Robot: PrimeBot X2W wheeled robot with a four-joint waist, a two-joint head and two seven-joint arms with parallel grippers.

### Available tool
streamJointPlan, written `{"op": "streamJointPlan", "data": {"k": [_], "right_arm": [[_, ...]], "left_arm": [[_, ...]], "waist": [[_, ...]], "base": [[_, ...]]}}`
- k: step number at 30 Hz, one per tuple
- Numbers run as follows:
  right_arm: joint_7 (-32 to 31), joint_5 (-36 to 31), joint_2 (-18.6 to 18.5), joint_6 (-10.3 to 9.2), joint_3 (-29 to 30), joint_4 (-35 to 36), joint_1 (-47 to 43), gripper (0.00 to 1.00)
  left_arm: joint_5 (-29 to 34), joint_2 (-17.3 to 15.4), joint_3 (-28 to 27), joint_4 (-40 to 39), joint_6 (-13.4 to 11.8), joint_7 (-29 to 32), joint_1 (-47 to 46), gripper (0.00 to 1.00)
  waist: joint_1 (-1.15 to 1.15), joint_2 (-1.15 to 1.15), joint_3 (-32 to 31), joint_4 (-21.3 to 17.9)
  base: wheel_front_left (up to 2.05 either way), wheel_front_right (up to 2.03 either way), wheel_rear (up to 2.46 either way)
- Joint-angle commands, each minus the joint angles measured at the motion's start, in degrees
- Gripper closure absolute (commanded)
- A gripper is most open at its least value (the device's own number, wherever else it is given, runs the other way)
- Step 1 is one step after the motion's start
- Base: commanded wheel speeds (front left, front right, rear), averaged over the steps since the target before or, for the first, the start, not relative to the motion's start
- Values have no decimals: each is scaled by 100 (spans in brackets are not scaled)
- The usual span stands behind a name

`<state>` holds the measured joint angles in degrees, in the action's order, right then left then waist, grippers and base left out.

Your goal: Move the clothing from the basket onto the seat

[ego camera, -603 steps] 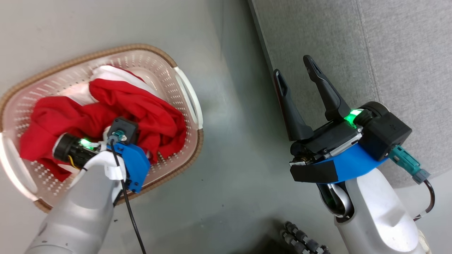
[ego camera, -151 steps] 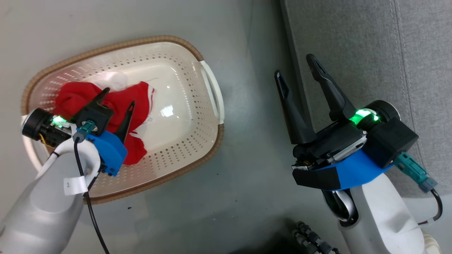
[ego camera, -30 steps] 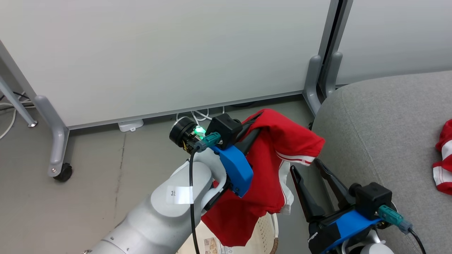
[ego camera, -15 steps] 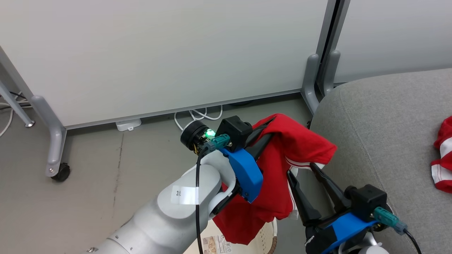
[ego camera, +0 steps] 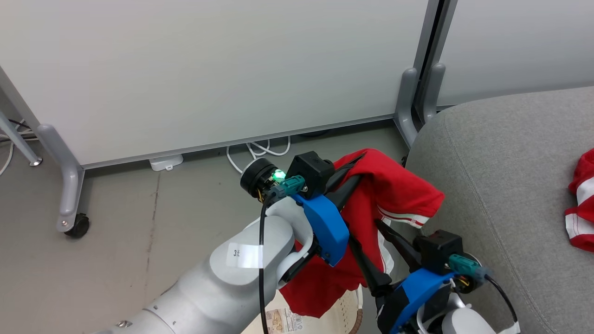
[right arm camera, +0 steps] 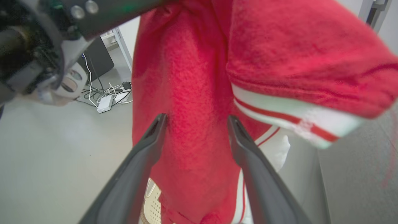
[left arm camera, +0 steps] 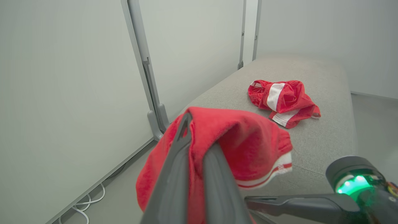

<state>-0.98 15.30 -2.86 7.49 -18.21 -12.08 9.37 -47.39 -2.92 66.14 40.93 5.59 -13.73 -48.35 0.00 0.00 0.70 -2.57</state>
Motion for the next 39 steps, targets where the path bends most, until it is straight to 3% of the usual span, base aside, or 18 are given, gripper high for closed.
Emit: {"op": "streamJointPlan", "data": {"k": [1,19,20,21,22,23,39], "right_arm": [[-12,32,-6,1,-29,-91,119,0],[650,25,-5,1,-495,-2157,1332,0],[697,75,-5,1,-531,-2218,1370,14],[738,118,-5,1,-569,-2279,1413,60],[780,160,-5,1,-604,-2337,1441,89],[815,200,-5,1,-635,-2390,1466,100],[1063,442,-5,1,-892,-2795,1673,100]], "left_arm": [[-18,4,36,-17,-25,-42,-76,100],[-413,4,395,-190,-85,-90,-198,100],[-430,4,407,-190,-93,-94,-204,100],[-447,5,418,-189,-102,-99,-205,100],[-457,3,427,-187,-99,-104,-207,100],[-466,4,436,-186,-105,-108,-210,100],[-616,3,519,-24,-117,-136,-241,100]], "waist": [[0,0,3,-5],[0,0,-34,46],[0,0,-39,48],[0,0,-44,49],[0,0,-49,50],[0,0,-54,49],[0,0,-104,-95]], "base": [[0,0,0],[0,0,0],[0,0,0],[0,0,0],[0,0,0],[0,0,0],[0,0,0]]}}
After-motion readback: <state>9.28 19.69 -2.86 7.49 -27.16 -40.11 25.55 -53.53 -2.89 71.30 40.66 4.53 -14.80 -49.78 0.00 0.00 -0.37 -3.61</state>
